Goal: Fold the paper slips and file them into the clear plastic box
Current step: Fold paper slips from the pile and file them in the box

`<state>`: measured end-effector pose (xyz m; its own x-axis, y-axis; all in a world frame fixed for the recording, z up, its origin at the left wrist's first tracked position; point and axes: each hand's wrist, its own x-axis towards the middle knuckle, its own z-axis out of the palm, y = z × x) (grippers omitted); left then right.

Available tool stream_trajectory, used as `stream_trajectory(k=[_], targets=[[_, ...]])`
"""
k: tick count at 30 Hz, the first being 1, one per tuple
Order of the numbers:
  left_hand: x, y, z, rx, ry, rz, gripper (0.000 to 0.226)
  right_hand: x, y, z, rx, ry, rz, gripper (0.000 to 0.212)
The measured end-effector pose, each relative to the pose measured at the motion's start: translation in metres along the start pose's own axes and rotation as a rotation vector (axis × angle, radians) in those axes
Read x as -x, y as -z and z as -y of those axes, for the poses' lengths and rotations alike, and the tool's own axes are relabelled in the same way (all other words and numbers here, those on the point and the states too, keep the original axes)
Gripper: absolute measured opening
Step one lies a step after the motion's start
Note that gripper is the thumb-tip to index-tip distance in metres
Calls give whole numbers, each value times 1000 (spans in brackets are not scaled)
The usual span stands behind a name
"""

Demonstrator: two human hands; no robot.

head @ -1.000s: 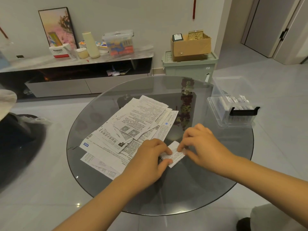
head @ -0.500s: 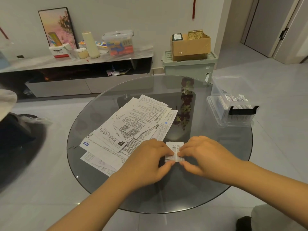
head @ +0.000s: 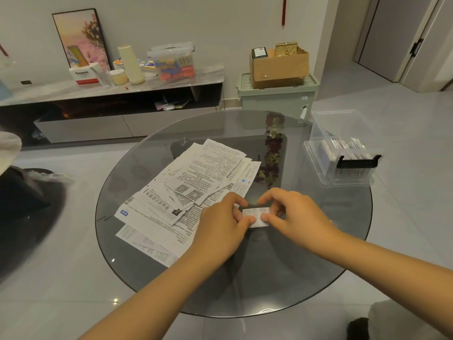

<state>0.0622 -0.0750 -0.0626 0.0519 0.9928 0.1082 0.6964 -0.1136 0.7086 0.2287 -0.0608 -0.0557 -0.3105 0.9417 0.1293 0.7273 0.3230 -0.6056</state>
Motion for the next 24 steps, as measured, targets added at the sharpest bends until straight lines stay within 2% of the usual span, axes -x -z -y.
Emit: stream_trajectory(k=[5, 9, 11, 15, 19, 22, 24], targets=[[-8, -2, 1, -152, -53, -44, 26, -4, -5, -5, 90, 56, -30, 19], [-9, 2, 1, -263, -252, 24, 10, -1, -5, -6, 347, 345, -63, 8], [-10, 6, 1, -312, -298, 58, 15, 1, -3, -8, 413, 404, -32, 6], [-11, 12, 3, -352, -323, 108, 28, 1, 0, -7, 463, 461, -29, 5], [-10, 13, 4, -415, -410, 100, 27, 0, -4, -9, 549, 499, -63, 37], [-7, 12, -1, -389, -399, 77, 18, 4, 3, -9, 528, 447, -66, 36], [-7, 11, -7, -289, -329, 33, 15, 5, 9, -6, 412, 364, -108, 29]])
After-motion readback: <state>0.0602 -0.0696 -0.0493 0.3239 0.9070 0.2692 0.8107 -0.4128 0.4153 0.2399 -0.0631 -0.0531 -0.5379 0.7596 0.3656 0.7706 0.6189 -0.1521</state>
